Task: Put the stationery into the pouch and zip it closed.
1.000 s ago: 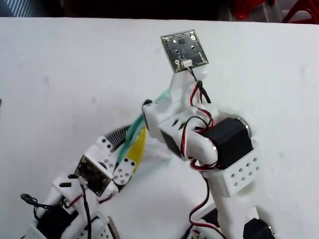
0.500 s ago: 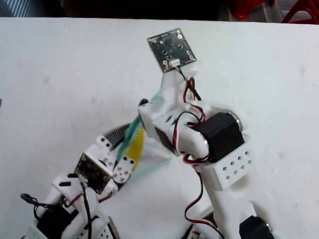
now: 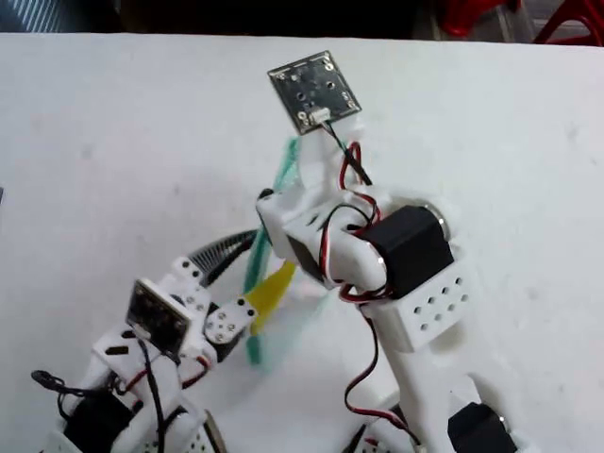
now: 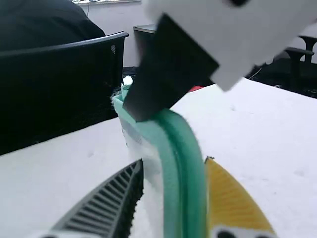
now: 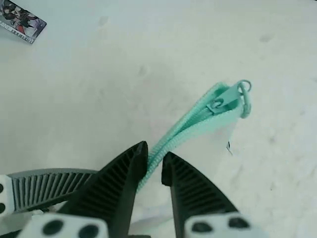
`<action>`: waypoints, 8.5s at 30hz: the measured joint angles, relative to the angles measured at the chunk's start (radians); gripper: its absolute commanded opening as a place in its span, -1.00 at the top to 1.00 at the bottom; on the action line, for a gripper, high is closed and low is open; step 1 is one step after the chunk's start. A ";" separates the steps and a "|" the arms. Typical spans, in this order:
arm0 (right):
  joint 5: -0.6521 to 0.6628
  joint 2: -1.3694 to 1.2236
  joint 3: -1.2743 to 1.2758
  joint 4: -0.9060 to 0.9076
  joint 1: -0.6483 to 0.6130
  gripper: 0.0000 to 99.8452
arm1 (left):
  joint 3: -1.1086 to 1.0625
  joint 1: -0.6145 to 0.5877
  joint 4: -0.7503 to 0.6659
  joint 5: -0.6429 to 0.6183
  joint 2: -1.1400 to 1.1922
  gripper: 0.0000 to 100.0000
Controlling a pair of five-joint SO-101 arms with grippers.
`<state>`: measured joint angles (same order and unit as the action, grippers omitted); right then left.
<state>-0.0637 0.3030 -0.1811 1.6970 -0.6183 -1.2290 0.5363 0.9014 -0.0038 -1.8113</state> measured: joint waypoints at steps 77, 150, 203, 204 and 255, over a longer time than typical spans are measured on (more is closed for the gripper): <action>0.015 -0.058 0.071 -0.275 0.224 0.96 | -0.029 -0.311 -0.101 -0.058 -0.002 0.82; 0.675 -0.261 0.818 -0.566 0.029 0.96 | -0.207 -0.463 -0.341 -0.176 0.003 0.83; 0.124 0.385 0.539 -0.351 0.523 0.96 | -0.015 -0.313 -0.199 0.193 0.005 0.83; 0.135 0.428 0.534 -0.351 0.525 0.96 | 0.021 -0.328 -0.170 0.198 0.005 0.83; 0.153 1.501 0.512 -0.173 0.344 0.96 | 0.701 -0.609 0.486 0.130 -0.023 0.83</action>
<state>0.0898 1.8036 0.3314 1.5236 -0.2746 -0.5278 -0.0729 1.3878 0.1266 -1.8343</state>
